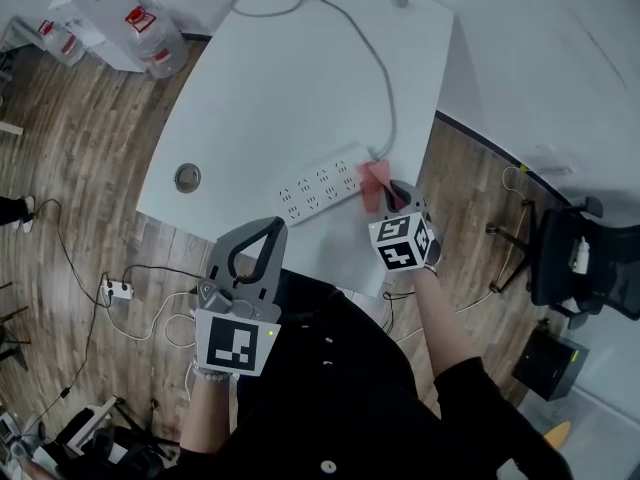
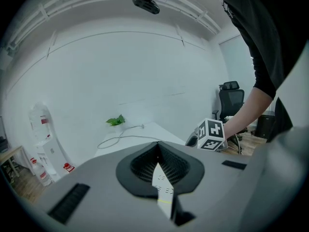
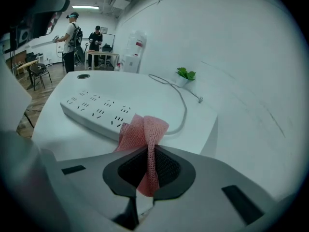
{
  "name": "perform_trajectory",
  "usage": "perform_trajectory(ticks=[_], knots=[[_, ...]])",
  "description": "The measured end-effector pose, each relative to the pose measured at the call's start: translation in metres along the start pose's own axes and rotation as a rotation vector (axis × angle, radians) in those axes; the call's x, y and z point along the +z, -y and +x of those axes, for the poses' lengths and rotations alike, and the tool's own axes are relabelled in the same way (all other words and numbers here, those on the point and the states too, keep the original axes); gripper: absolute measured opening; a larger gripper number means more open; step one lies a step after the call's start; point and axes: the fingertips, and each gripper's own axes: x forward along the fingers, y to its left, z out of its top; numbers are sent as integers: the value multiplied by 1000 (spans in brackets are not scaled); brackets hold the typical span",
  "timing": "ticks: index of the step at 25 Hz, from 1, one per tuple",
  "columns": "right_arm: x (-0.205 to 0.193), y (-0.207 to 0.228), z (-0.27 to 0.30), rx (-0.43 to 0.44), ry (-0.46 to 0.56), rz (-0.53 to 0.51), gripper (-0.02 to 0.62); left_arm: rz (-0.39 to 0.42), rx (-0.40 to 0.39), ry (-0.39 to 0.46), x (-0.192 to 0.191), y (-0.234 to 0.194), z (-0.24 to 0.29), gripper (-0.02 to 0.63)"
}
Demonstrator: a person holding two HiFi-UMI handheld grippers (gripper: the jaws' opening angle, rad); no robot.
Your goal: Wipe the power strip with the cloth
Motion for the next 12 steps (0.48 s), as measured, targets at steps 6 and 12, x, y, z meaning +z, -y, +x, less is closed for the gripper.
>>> perform_trajectory(ticks=[6, 12], knots=[[17, 3, -28, 7, 66, 31, 50, 21, -1, 24, 10, -5, 1, 14], [51, 6, -72, 11, 195, 69, 51, 59, -27, 60, 31, 3, 7, 14]])
